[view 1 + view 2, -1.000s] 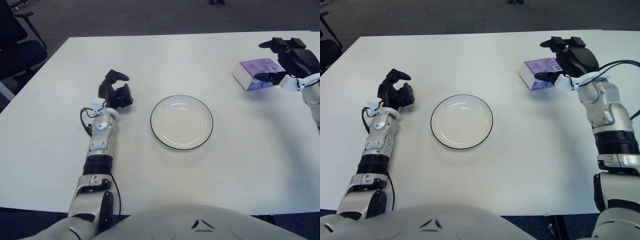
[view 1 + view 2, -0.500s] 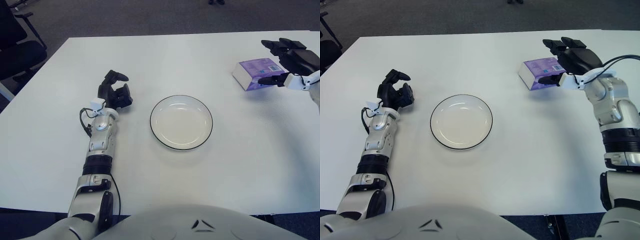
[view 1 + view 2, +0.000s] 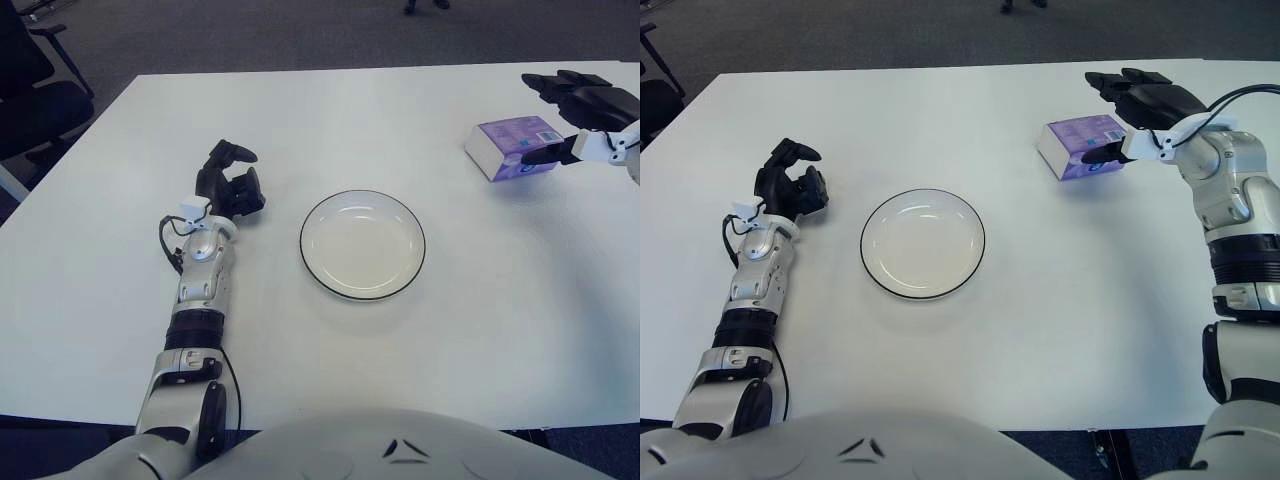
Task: Put the tissue paper into the plate.
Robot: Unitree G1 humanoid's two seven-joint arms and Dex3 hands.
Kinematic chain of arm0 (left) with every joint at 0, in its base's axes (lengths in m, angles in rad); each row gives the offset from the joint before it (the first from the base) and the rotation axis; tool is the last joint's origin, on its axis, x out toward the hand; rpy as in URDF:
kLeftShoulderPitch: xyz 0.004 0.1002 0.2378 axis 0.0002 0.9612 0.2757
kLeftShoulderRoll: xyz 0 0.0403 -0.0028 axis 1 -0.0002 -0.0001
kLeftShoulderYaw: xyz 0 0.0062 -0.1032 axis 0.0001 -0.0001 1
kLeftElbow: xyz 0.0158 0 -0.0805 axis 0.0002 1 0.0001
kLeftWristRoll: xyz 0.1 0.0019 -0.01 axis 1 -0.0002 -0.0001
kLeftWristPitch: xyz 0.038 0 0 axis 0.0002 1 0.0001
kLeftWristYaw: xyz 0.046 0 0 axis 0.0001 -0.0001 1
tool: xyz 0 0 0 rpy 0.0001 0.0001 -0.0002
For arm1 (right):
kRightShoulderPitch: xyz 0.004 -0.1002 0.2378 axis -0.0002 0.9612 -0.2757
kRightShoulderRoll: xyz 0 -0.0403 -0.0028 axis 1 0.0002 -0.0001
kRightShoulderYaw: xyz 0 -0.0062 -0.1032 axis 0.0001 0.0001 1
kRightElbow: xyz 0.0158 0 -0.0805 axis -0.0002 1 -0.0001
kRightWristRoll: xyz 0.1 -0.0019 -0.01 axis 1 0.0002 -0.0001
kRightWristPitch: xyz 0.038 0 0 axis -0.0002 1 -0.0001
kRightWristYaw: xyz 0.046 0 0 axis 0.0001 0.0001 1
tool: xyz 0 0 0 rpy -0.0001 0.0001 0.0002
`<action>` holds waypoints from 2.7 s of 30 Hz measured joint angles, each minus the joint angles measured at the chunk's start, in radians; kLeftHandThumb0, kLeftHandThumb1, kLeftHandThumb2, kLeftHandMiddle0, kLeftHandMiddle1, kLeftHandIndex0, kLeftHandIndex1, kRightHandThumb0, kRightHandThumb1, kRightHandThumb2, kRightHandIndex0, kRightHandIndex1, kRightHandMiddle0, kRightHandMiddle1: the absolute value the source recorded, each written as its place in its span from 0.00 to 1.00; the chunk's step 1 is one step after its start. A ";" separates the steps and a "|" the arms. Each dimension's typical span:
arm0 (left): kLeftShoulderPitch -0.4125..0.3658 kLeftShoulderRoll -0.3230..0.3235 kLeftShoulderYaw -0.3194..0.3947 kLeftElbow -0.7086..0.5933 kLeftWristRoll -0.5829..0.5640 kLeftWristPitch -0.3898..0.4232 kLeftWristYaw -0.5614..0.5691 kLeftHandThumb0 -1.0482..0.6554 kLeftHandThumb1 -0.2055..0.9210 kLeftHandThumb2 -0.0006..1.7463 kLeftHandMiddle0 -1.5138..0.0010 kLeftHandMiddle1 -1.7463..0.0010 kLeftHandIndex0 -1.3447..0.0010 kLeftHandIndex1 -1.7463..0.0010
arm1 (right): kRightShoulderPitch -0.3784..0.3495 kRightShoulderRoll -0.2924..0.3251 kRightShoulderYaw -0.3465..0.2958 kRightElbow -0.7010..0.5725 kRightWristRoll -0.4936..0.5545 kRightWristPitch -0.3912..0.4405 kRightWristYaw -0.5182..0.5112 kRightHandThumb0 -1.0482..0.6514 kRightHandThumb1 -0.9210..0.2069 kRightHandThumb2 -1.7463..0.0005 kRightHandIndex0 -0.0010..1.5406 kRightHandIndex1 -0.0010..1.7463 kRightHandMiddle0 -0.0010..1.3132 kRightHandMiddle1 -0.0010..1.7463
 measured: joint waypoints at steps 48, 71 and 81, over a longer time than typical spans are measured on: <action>0.000 0.000 0.001 -0.010 0.003 -0.001 0.000 0.34 0.50 0.73 0.14 0.00 0.57 0.00 | -0.322 0.150 0.242 0.766 -0.074 -0.223 -0.218 0.01 0.09 0.88 0.00 0.00 0.00 0.00; 0.002 0.000 0.001 -0.016 0.004 -0.001 0.000 0.34 0.49 0.74 0.14 0.00 0.56 0.00 | -0.350 0.161 0.272 0.770 -0.073 -0.227 -0.230 0.05 0.12 0.89 0.00 0.00 0.00 0.00; 0.002 -0.001 0.001 -0.016 0.004 -0.002 0.000 0.34 0.48 0.74 0.14 0.00 0.56 0.00 | -0.384 0.161 0.280 0.770 -0.074 -0.244 -0.223 0.03 0.11 0.88 0.00 0.00 0.00 0.00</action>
